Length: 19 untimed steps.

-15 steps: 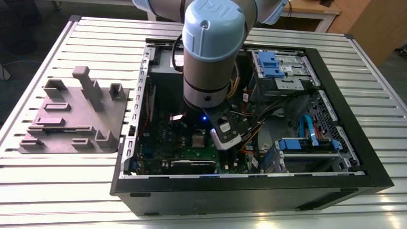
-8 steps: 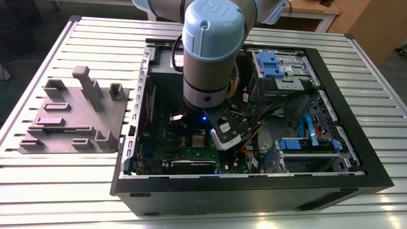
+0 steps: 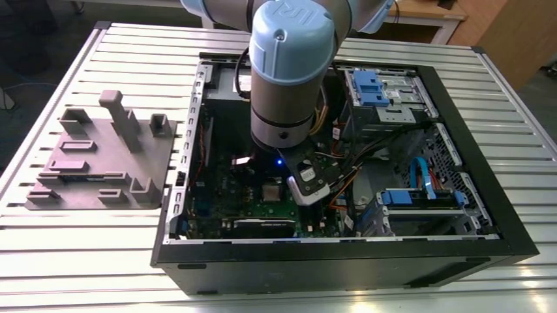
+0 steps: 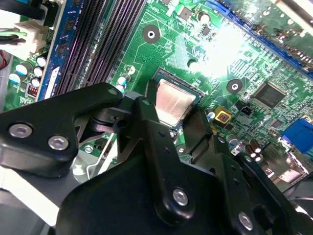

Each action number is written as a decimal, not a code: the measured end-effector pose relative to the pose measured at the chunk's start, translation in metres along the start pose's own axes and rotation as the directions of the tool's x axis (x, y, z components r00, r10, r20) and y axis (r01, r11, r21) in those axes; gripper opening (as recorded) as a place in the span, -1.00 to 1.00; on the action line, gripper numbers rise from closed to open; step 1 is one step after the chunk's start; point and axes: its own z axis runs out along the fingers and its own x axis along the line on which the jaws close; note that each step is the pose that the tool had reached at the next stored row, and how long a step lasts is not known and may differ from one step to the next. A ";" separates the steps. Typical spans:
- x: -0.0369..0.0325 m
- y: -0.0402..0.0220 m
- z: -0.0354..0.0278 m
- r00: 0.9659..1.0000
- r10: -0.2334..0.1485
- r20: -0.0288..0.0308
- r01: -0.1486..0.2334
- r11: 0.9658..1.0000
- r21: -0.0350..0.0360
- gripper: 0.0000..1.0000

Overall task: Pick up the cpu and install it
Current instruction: 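Place the cpu into insertion slot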

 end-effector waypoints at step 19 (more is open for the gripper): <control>0.0028 0.0000 -0.0051 1.000 0.000 0.000 0.000 1.000 -0.001 -0.02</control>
